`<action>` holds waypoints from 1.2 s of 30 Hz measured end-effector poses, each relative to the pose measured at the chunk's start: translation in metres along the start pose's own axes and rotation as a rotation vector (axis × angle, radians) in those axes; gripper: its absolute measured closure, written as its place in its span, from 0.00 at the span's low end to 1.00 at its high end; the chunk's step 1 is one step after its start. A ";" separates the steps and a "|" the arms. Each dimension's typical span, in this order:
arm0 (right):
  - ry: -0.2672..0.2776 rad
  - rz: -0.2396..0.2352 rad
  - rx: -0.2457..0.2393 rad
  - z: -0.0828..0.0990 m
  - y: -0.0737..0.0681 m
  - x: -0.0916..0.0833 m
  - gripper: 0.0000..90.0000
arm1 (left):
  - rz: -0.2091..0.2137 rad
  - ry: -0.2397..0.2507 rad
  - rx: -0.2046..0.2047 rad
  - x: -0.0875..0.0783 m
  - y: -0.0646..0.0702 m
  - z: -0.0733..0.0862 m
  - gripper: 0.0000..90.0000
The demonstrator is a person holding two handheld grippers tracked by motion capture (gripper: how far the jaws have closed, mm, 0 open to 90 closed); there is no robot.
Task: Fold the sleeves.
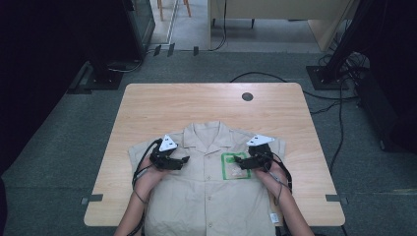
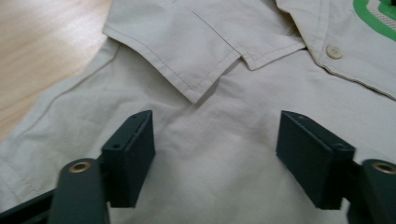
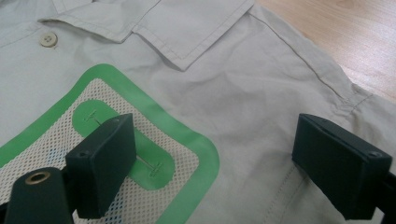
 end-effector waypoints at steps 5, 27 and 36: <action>-0.008 -0.018 -0.007 0.001 -0.001 -0.001 0.12 | 0.002 -0.003 0.004 0.000 0.002 0.001 0.24; -0.007 -0.011 -0.001 0.000 -0.001 0.000 0.12 | -0.013 -0.004 -0.014 -0.001 0.002 0.001 0.24; -0.006 -0.015 -0.004 -0.002 0.000 0.001 0.12 | -0.024 0.002 -0.018 -0.002 0.004 0.003 0.26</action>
Point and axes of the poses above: each handheld gripper's, and its own axes: x roughly forward along the jaws, z roughly out of its underside, y roughly to its right, the point moved 1 cm from there along x, roughly forward along the jaws, and after that the axes turned 9 degrees about -y, right-handed, at the moved point
